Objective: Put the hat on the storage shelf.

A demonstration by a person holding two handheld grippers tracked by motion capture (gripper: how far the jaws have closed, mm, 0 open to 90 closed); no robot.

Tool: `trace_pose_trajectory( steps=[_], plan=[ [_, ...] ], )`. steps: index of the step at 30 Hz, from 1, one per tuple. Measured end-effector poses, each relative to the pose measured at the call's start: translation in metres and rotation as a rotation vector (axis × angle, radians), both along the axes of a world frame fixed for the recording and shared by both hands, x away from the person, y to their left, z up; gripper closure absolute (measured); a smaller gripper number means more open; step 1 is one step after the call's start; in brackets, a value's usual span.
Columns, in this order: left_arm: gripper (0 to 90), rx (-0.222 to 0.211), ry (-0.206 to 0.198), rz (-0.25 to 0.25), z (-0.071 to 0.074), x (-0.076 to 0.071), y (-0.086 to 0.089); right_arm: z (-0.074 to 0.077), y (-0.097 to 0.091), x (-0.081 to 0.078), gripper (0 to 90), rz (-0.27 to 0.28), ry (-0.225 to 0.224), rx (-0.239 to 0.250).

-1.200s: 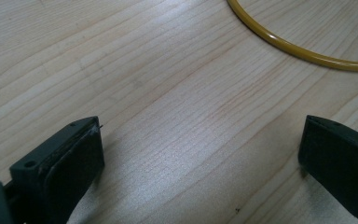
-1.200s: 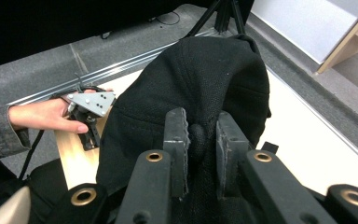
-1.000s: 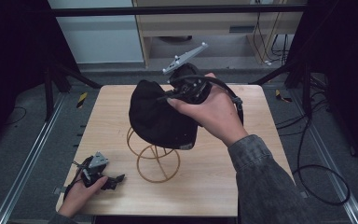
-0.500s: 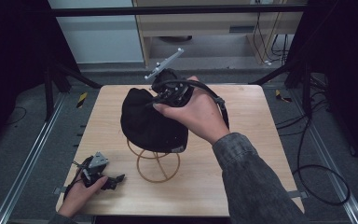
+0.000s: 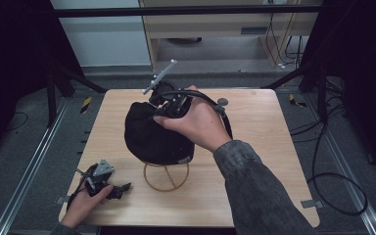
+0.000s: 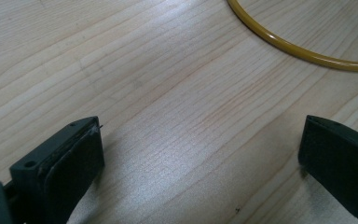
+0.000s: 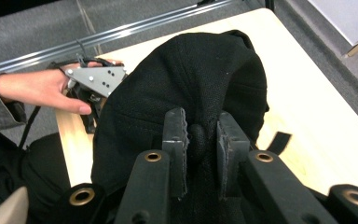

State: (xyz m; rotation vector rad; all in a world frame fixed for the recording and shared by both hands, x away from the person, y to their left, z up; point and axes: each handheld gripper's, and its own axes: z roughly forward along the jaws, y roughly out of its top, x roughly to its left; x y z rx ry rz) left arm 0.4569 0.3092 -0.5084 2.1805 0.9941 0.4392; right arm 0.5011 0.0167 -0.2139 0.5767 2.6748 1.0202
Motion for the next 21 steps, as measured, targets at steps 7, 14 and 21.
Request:
trace_pose_trajectory(
  steps=[7,14,21],
  plan=[
    [0.0,0.000,0.000,0.000,0.0000,0.0000,0.0000,-0.0031,0.0049,0.0026,76.6,-0.006,0.001,-0.017],
    [0.0,0.000,0.000,0.000,0.0000,0.0000,0.0000,-0.0062,0.0058,0.0066,76.2,-0.019,0.006,-0.028],
    [0.0,0.000,0.000,0.000,0.0000,0.0000,0.0000,-0.0081,0.0076,0.0081,75.6,-0.027,0.001,-0.039]
  ],
)
